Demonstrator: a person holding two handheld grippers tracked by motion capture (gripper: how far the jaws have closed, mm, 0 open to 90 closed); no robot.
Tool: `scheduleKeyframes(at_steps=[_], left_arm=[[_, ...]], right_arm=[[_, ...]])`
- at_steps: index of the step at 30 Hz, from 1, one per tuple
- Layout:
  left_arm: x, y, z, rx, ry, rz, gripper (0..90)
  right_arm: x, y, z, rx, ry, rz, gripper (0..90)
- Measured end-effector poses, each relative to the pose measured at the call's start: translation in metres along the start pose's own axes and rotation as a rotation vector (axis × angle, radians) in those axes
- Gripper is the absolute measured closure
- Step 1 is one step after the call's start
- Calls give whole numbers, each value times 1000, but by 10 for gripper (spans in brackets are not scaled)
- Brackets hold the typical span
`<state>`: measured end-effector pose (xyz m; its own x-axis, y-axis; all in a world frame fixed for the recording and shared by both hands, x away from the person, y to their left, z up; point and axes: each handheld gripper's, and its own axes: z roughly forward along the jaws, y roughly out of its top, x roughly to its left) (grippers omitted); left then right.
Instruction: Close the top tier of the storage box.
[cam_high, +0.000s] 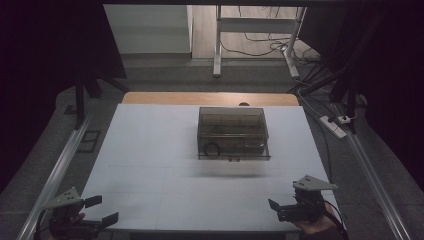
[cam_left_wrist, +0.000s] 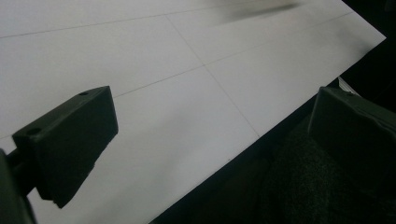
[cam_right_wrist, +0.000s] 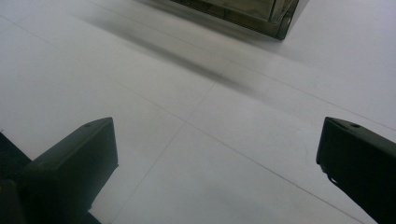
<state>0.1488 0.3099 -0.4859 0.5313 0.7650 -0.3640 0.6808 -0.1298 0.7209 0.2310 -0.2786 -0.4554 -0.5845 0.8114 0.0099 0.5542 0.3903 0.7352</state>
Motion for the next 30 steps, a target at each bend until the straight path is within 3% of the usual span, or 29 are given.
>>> scheduleKeyframes(at_steps=[9,20,30], left_arm=[[0,0,0,0,0,-1,9],[0,0,0,2,1,-1,10],[0,0,1,4,4,-1,11]], right_arm=[[4,3,-1,3,-9,0,0],[8,6,-1,0,-12,-38,2],[10,11,-3,-24,19,-45,81]])
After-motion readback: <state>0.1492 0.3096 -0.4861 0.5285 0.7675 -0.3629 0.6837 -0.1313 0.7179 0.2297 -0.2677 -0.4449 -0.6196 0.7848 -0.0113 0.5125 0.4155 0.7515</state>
